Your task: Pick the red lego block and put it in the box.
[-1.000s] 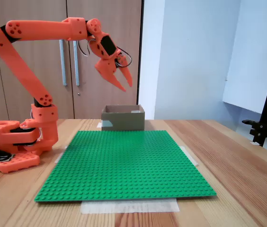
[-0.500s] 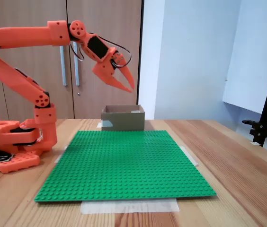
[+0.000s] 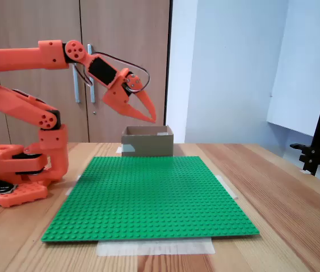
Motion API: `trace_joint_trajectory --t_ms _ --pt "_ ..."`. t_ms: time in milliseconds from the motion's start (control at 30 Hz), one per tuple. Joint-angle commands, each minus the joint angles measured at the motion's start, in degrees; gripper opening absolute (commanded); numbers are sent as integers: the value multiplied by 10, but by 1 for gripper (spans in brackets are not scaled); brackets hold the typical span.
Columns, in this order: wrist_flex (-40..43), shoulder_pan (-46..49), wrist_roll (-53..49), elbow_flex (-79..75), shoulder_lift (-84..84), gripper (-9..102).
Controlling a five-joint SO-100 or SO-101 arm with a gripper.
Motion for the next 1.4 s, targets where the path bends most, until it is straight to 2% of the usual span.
trace_joint_trajectory --t_ms 0,467,1200,1367 --pt "-6 17 -12 24 39 -1" --pt "-6 69 -7 138 115 -1" --pt "4 90 -36 278 211 -1" --pt "4 104 -11 293 211 -1"
